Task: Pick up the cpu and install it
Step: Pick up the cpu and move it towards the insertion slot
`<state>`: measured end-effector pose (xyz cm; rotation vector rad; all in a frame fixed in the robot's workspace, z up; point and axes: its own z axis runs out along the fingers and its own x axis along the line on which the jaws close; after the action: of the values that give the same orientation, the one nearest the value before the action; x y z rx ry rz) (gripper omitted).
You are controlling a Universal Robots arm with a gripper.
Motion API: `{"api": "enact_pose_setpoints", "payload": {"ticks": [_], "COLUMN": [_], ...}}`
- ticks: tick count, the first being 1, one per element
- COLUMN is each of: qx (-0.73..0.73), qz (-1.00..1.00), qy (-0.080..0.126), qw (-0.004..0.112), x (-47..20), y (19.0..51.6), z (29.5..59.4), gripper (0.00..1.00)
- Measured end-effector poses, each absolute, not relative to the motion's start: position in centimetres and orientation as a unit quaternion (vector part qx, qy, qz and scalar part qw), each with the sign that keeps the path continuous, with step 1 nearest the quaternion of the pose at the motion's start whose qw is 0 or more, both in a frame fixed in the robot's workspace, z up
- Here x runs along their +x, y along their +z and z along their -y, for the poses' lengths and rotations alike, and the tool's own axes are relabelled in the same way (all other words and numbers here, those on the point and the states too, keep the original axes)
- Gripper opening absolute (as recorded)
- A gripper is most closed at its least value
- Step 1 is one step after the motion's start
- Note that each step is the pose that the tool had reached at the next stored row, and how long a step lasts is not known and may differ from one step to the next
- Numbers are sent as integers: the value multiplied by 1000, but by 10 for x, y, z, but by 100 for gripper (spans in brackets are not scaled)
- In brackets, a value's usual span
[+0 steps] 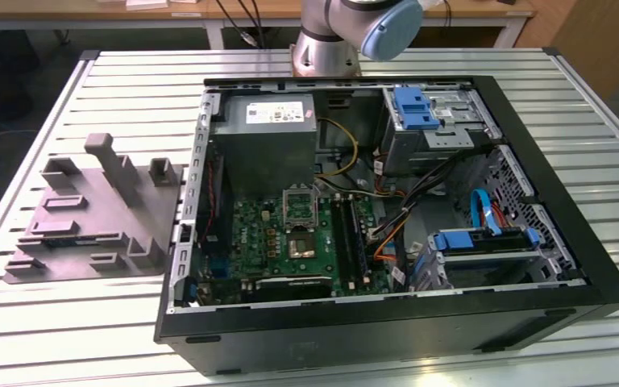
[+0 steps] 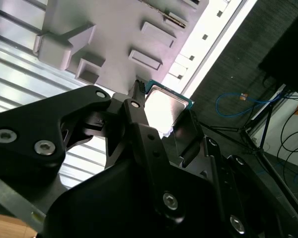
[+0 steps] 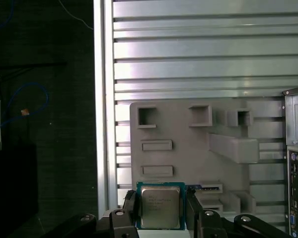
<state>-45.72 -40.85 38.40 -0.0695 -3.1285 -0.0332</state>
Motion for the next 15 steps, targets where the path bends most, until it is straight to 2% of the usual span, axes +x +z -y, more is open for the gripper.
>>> {"api": "enact_pose_setpoints", "payload": {"ticks": [15], "qx": [-22], "qz": [1000], "qy": [-11], "qw": [6], "x": [-451], "y": [384], "z": [409], "gripper": [47]}}
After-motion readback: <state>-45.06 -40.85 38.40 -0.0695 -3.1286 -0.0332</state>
